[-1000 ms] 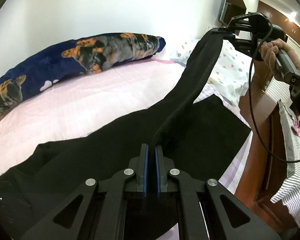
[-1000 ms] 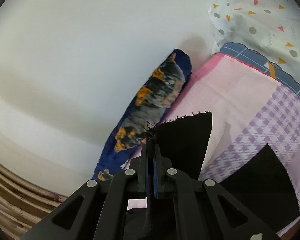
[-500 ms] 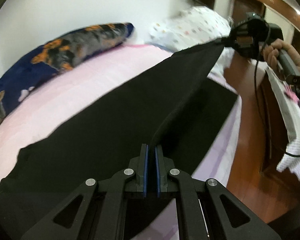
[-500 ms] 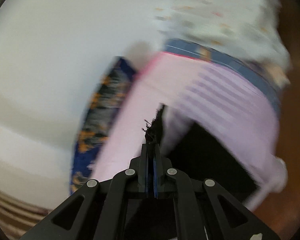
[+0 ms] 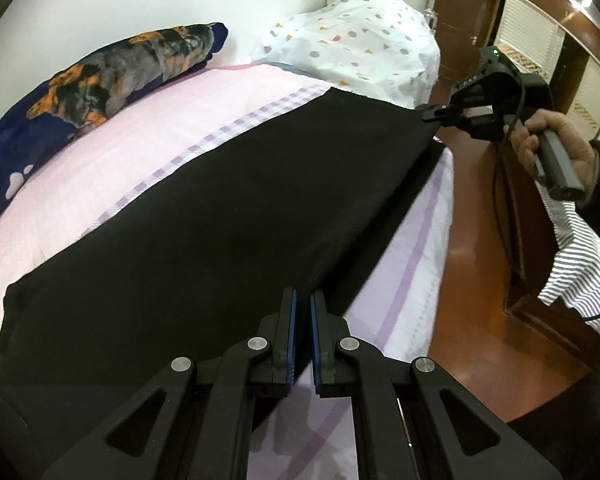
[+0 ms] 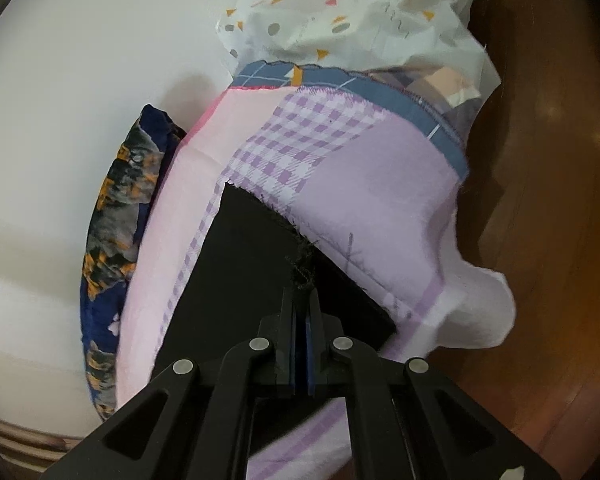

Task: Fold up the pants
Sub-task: 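Lay the leg down and open the right gripper, then move both grippers over the folded black pants toward the waistband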

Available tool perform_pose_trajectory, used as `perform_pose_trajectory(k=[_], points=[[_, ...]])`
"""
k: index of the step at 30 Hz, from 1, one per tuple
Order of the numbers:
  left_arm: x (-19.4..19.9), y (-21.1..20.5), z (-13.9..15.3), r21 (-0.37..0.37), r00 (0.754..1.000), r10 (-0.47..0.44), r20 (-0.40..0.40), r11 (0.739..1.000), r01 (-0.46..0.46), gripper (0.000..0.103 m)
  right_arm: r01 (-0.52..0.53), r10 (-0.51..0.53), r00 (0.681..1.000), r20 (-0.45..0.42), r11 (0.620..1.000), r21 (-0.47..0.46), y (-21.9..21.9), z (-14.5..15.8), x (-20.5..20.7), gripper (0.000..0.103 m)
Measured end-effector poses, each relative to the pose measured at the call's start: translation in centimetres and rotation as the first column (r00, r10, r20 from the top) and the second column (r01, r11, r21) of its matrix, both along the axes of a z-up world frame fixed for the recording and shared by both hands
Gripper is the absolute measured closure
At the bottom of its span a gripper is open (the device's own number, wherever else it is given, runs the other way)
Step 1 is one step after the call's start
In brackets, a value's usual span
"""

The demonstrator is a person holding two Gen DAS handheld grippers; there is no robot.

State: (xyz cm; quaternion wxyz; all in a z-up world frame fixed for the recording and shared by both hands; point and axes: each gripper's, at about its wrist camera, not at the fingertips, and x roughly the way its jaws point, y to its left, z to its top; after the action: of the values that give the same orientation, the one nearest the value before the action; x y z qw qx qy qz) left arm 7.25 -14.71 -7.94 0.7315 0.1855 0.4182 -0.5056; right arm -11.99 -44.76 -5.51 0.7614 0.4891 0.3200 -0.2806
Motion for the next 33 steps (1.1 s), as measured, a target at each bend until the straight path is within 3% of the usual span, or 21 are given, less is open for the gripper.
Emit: perform_pose_trajectory(k=[7,10,12,13,14,19,21,23,25,27,30,33], points=[[-0.7,-0.3,-2.0,0.043,0.999,-0.012,-0.03,0.999,0.013,0.096,0.02,-0.02,0.996,-0.088,1.0,-0.007,0.2,-2.4,-0.6,0.1],[-0.6,-0.3,-2.2,0.039,0.999,0.008,-0.046,0.999,-0.006,0.095,0.004,-0.011,0.992,-0.124,0.998,-0.057,0.4,-2.2,0.0,0.099],[-0.4,0.0,-2.1,0.026,0.997,0.022,-0.074,0.999,-0.02,0.09,-0.011,-0.006,0.985,-0.17,0.995,-0.101,0.8,-1.5,0.5,0.087],[-0.2,0.2,-1.8,0.011,0.995,0.028,-0.093,1.0,-0.027,0.088,-0.005,-0.019,0.981,-0.195,0.992,-0.124,0.9,-1.0,0.5,0.07],[0.0,0.5,-1.5,0.0,0.994,0.036,-0.103,0.999,-0.037,0.082,0.006,-0.036,0.977,-0.209,0.99,-0.144,0.9,-0.4,0.4,0.062],[1.5,3.8,1.9,-0.124,0.986,0.106,-0.127,0.985,-0.122,0.068,0.009,-0.056,0.981,-0.183,0.969,-0.248,1.5,3.4,0.6,0.061],[2.7,6.1,2.9,-0.157,0.978,0.178,-0.107,0.968,-0.193,0.061,-0.051,0.005,0.987,-0.16,0.957,-0.284,2.6,5.0,2.3,0.061],[4.1,8.8,3.4,-0.162,0.958,0.276,-0.073,0.945,-0.284,0.06,-0.161,0.126,0.983,-0.132,0.942,-0.296,4.4,6.1,5.2,0.061],[5.9,12.1,3.5,-0.145,0.913,0.405,-0.037,0.902,-0.406,0.06,-0.307,0.284,0.951,-0.118,0.907,-0.289,7.1,6.4,9.2,0.061],[7.4,15.4,3.2,-0.129,0.855,0.518,-0.021,0.847,-0.516,0.06,-0.461,0.451,0.886,-0.105,0.842,-0.278,10.8,6.2,13.8,0.061],[9.2,20.3,2.7,-0.084,0.739,0.672,0.034,0.739,-0.668,0.06,-0.651,0.651,0.754,-0.092,0.72,-0.238,16.9,5.2,20.6,0.061],[9.8,24.5,2.2,-0.053,0.648,0.759,0.063,0.651,-0.757,0.06,-0.789,0.792,0.604,-0.082,0.581,-0.2,23.1,3.9,26.6,0.061]])
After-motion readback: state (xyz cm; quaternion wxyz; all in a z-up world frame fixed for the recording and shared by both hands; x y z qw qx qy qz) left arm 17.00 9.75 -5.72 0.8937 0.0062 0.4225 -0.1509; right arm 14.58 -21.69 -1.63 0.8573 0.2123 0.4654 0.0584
